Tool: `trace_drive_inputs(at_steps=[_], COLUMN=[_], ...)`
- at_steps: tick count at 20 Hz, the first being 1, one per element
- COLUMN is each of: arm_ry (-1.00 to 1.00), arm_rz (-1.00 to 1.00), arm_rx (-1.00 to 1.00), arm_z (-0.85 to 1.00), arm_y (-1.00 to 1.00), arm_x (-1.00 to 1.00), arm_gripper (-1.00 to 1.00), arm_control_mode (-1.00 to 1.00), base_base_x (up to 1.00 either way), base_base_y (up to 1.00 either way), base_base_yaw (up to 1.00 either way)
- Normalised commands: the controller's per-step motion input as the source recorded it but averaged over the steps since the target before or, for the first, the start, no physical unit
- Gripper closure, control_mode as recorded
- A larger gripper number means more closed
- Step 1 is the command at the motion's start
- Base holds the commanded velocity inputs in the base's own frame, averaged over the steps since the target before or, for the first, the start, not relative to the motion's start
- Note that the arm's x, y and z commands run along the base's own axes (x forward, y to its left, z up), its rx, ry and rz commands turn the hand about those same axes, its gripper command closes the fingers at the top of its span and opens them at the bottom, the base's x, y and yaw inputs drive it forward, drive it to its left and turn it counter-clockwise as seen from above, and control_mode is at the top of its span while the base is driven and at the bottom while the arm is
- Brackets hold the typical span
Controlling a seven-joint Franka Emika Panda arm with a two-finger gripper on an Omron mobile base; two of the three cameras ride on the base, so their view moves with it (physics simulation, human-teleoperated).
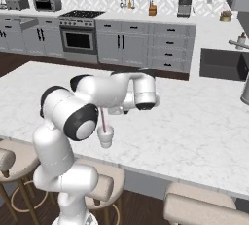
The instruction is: Take a straw from the drawer in front and place it inside the glass cup on the dining counter.
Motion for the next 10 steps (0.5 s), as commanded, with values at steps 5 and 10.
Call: trace_drive_inputs(at_steps=[5, 10], arm_ry=[-0.08, -0.05], arm_rz=[0.08, 0.07], arm_rx=[0.0, 0.0], arm_z=[-0.18, -0.24], arm_y=[-0.01, 0.0], arm_x=[0.0, 0.0], arm_gripper=[1.0, 1.0], arm_control_mode=[-1.0, -1.0], base_base_x=[0.0, 0.0], base_base_y=[0.0, 0.0], base_base_yaw=[0.0, 0.0])
